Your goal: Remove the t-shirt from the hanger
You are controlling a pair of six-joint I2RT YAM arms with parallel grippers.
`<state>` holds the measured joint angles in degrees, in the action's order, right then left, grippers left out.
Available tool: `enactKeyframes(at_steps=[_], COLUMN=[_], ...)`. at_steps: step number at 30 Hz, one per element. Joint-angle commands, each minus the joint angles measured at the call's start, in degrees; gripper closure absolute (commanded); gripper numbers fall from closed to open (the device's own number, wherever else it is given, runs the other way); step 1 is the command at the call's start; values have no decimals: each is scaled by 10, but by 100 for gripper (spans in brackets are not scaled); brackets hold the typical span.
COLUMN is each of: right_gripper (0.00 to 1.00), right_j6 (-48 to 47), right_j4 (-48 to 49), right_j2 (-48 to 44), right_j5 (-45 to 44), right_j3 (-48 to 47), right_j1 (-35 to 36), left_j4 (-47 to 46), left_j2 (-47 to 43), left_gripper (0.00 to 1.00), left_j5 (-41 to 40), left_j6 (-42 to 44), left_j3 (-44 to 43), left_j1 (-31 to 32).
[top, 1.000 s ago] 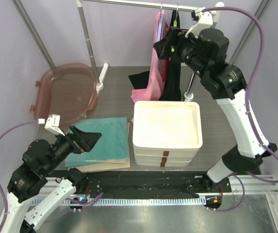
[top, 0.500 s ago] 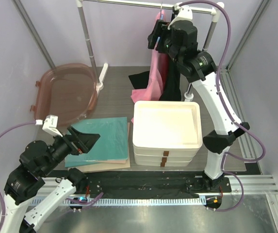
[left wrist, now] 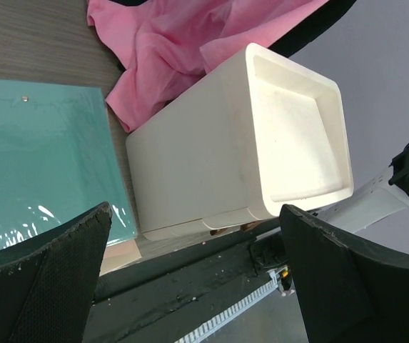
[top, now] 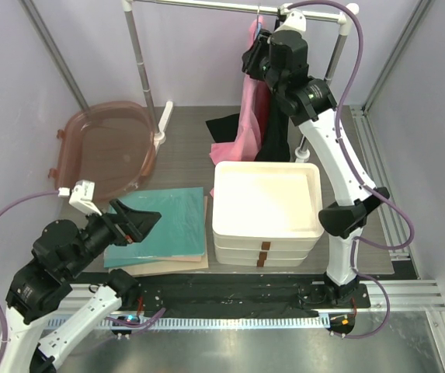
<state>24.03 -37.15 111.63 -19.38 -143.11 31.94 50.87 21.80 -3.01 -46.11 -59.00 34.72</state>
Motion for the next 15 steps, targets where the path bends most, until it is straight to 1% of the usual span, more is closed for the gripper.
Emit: enactKeyframes(at_steps=[1, 2, 3, 5, 7, 12, 15], right_gripper=[69, 71, 77, 80, 90, 98, 99], right_j6=[32, 37, 51, 65, 90, 135, 172], right_j4=[50, 58, 63, 78, 89, 132, 146], right_j2=[-1, -1, -1, -2, -6, -10, -19], right_j5=[-4, -2, 3, 10, 19, 46, 71], right_j3=[-25, -25, -25, -26, -25, -32, -24], right_j1=[-1, -2, -2, -2, -3, -3, -2], left_j4=[6, 10, 12, 12, 12, 16, 20], left_j2=[17, 18, 18, 18, 18, 16, 10], left_gripper=[0, 0, 0, 0, 0, 0, 0], left_j5=[-7, -8, -9, -9, -10, -10, -11], left_j6=[15, 17, 17, 18, 18, 17, 15], left_j3=[-34, -37, -39, -40, -41, -46, -45], left_j1=[-3, -3, -3, -3, -3, -3, -3])
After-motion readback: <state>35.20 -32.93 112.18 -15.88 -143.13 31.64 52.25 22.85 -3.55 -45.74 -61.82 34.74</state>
